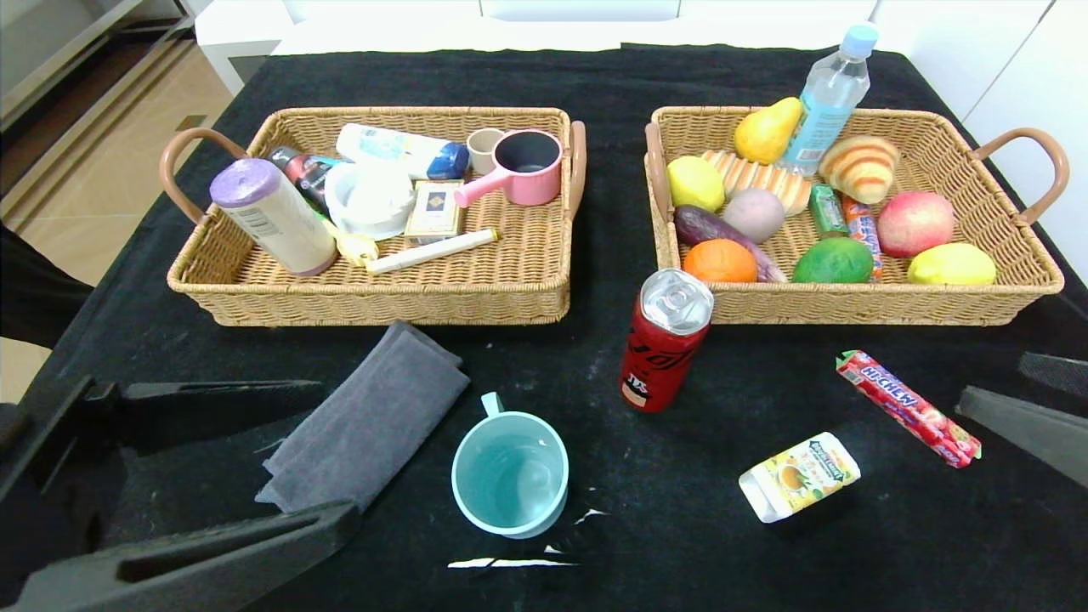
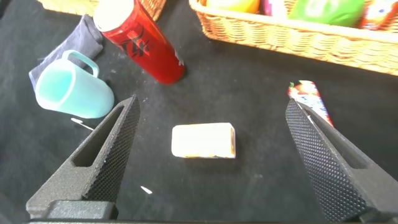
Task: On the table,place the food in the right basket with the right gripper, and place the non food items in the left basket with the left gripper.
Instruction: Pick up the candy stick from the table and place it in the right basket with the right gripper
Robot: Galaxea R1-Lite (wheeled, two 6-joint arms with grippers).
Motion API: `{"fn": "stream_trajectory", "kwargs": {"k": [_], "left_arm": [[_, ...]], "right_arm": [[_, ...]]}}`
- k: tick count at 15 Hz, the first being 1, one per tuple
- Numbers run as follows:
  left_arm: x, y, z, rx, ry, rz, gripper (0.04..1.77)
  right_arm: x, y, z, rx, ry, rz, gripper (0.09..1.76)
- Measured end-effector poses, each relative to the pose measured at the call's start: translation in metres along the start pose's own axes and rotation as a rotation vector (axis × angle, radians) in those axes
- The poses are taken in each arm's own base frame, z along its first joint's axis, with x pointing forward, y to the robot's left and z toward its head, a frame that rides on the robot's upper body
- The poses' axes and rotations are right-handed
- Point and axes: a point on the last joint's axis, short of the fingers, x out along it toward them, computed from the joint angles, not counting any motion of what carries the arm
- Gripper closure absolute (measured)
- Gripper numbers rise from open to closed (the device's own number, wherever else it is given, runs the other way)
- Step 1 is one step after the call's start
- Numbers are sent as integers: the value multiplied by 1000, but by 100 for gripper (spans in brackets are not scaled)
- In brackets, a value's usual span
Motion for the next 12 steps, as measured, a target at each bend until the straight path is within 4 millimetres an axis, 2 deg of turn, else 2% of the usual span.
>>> {"fn": "stream_trajectory", "kwargs": {"k": [6,12], "left_arm": [[25,7,0,-7,25,-6,9],[26,8,0,-7,23,12,9]], "right_arm": [[20,3,1,-16,48,12,14],[24,3,2,-29,54,12,14]]}}
